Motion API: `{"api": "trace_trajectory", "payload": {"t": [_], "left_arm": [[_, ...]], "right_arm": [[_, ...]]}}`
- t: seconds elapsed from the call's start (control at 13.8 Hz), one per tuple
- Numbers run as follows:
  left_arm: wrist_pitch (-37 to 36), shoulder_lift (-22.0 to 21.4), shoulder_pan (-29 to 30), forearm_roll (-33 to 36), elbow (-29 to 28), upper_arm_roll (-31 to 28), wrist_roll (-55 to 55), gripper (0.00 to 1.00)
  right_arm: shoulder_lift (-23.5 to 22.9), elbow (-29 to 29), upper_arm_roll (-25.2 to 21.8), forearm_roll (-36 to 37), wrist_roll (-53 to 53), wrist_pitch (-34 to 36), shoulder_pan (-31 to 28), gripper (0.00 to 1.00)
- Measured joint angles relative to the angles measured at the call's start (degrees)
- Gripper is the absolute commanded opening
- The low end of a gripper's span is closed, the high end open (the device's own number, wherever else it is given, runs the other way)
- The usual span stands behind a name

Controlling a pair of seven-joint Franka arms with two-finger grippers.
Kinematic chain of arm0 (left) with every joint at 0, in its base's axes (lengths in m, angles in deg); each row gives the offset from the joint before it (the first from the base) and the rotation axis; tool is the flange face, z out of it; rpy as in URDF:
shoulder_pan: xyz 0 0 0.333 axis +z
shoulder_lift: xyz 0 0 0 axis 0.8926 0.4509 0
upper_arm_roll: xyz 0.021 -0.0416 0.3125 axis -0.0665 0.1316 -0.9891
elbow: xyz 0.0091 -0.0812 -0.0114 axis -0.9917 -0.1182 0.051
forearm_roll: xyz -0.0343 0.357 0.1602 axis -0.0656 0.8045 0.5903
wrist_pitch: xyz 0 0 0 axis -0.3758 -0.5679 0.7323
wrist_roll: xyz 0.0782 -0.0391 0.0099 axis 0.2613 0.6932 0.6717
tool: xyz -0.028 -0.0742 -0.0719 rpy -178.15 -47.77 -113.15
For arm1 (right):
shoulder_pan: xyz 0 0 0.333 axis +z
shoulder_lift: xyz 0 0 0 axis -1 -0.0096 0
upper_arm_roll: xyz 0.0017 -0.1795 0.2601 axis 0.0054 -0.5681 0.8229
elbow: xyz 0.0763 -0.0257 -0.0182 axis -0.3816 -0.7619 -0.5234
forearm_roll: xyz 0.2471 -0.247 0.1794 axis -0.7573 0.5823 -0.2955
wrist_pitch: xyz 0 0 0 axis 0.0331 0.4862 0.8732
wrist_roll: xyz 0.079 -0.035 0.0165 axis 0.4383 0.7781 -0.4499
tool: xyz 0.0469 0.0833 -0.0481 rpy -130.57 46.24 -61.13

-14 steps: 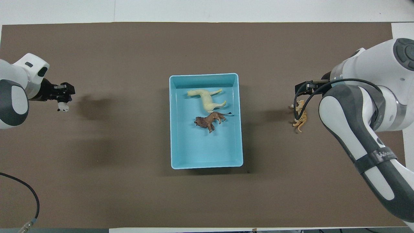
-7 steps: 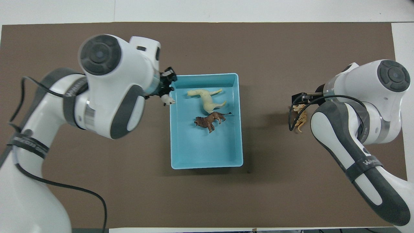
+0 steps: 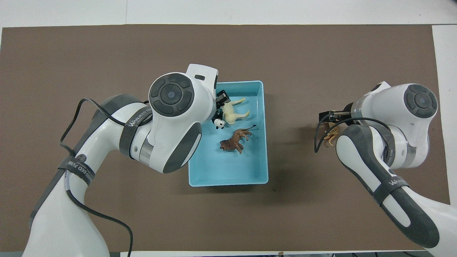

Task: Put all toys into storage box
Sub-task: 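Drop the panda into the box while the right gripper grasps the cat, then lift the tan cat with the right gripper while the left gripper withdraws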

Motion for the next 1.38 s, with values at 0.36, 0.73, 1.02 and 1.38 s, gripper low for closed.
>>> {"api": "trace_trajectory", "payload": {"t": [0.36, 0.73, 1.02, 1.38], "left_arm": [[-11.1, -5.9, 8.7, 0.9, 0.6, -4.0, -10.5, 1.00], [-21.5, -15.0, 31.9, 0.9, 0.5, -4.9, -39.5, 1.00], [-27.7, -17.1, 33.6, 5.7, 1.7, -3.6, -47.6, 1.00], [-31.1, -15.9, 35.0, 6.8, 5.4, -3.4, -58.2, 1.00]], "right_arm": [[-1.9, -2.2, 0.1, 0.0, -0.1, -5.0, 0.1, 1.00], [-3.1, -3.4, 0.1, 0.0, -1.0, -6.2, 0.0, 0.85], [-3.1, -4.2, -0.1, 0.1, -2.6, -6.6, -0.2, 0.00], [-2.6, -3.5, 0.0, 0.2, -2.8, -5.5, -0.4, 0.00]]}}
